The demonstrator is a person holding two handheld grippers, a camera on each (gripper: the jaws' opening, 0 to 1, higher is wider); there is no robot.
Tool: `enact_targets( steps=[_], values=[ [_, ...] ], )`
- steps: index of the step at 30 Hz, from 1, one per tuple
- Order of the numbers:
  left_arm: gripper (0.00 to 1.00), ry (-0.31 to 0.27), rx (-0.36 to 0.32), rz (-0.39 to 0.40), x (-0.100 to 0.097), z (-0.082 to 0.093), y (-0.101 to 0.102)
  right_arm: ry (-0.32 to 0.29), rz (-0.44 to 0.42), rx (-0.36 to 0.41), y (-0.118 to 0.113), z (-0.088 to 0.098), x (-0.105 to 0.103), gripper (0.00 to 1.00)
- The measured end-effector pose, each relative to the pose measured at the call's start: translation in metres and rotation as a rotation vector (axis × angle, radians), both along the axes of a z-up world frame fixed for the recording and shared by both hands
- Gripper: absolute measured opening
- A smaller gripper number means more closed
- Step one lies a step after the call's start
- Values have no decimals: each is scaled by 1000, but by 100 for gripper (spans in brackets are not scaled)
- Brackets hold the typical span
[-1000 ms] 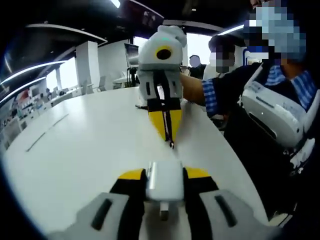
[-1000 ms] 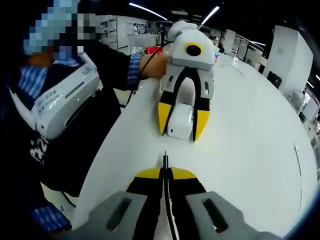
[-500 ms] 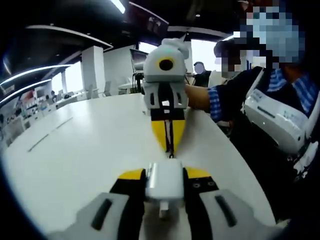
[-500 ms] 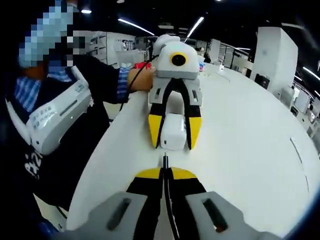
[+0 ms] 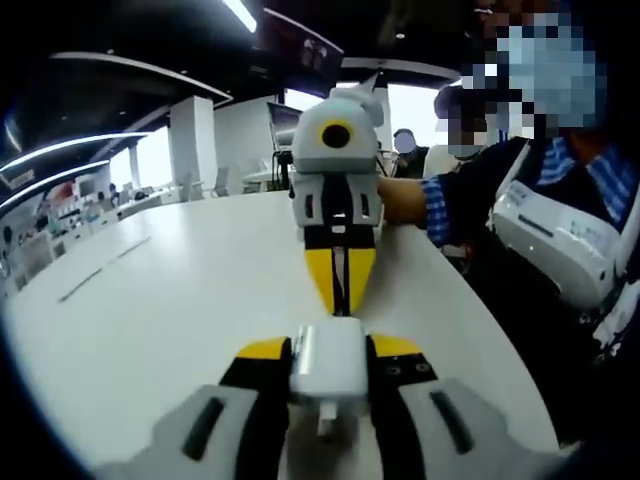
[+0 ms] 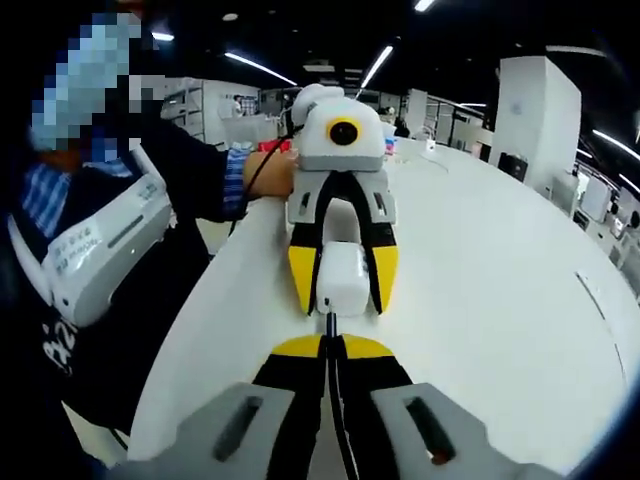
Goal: Plug the desk Type‑C cable into the charger adapter.
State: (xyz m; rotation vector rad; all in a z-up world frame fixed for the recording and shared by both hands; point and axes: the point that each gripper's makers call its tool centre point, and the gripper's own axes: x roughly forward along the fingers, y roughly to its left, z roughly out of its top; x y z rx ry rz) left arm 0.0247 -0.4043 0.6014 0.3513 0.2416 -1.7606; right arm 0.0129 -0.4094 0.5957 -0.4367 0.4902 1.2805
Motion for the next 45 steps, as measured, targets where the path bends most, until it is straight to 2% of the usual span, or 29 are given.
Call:
enact_targets(
  steps=[26, 34, 37, 38, 40, 42, 45],
  values=[
    [29, 0, 27, 8, -3, -7, 0, 36, -2, 54, 7, 2, -3, 4],
    [29, 16, 36, 17, -6, -9, 1, 16, -30, 29, 11, 1, -6, 4],
    [29, 17, 33, 9, -7, -10, 1, -19, 12, 38, 12, -2, -7, 5],
    [29, 19, 35, -4, -8, -10, 2, -36, 29, 37, 11, -3, -7, 7],
    [31, 21, 39, -16, -10, -10, 5, -51, 38, 35, 7, -4, -6, 21],
    [35, 6, 30, -21, -9, -8, 9, -27, 46, 47, 2, -4, -6, 22],
    [36, 20, 10, -31, -9, 1, 13, -32, 65, 59, -2, 0, -9, 21]
  ],
)
